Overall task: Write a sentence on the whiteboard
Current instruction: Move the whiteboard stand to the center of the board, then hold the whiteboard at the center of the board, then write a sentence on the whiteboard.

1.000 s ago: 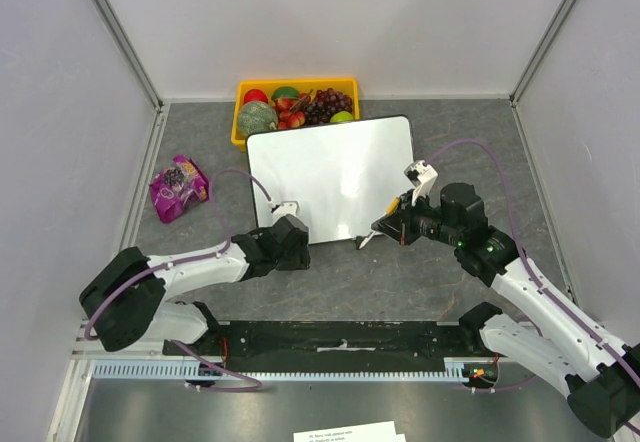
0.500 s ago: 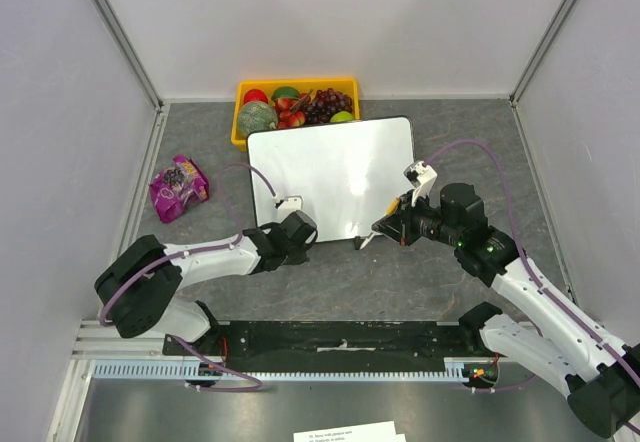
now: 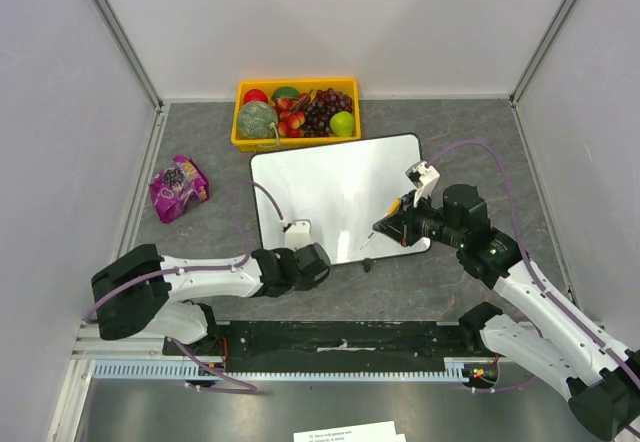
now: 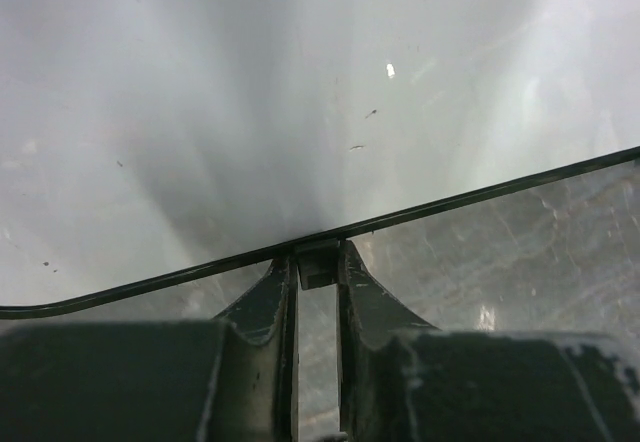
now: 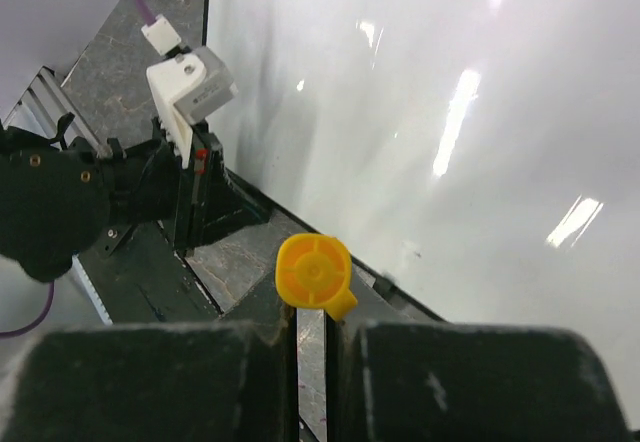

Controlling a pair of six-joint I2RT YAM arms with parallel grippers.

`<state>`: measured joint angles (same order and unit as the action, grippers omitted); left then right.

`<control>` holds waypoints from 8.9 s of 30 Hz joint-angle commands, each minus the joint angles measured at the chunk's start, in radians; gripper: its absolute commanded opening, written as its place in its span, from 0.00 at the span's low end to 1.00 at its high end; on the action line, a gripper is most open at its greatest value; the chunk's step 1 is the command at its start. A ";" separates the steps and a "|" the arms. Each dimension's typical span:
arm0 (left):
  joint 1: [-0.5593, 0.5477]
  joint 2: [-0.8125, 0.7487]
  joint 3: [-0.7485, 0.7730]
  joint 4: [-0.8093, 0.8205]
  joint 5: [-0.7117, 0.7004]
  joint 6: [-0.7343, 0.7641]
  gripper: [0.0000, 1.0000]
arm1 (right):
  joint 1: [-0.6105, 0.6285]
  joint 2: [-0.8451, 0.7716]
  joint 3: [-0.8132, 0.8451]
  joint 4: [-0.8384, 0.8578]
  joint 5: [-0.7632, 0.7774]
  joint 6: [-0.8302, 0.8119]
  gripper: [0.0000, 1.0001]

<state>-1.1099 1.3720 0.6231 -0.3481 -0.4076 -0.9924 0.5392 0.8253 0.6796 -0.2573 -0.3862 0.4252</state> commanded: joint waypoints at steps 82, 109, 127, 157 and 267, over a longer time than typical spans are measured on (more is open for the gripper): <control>0.220 -0.350 0.213 -0.020 0.561 0.397 0.96 | -0.002 -0.176 0.046 -0.059 0.030 0.007 0.00; 0.798 -0.237 0.481 -0.046 0.924 0.629 0.96 | -0.001 -0.072 0.075 0.021 -0.005 0.032 0.00; 0.914 -0.301 0.411 -0.028 0.991 0.712 0.98 | -0.001 -0.072 0.063 0.128 -0.016 0.034 0.00; 0.943 -0.501 0.118 0.027 0.779 0.514 0.98 | 0.004 -0.054 0.040 0.154 0.050 -0.005 0.00; 1.044 -0.490 -0.551 0.963 1.434 0.340 0.02 | 0.350 0.379 0.126 0.501 0.537 -0.065 0.00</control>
<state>-0.0631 0.8780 0.0956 0.6125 1.0309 -0.7616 0.8867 1.2179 0.8352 0.2569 0.1486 0.3660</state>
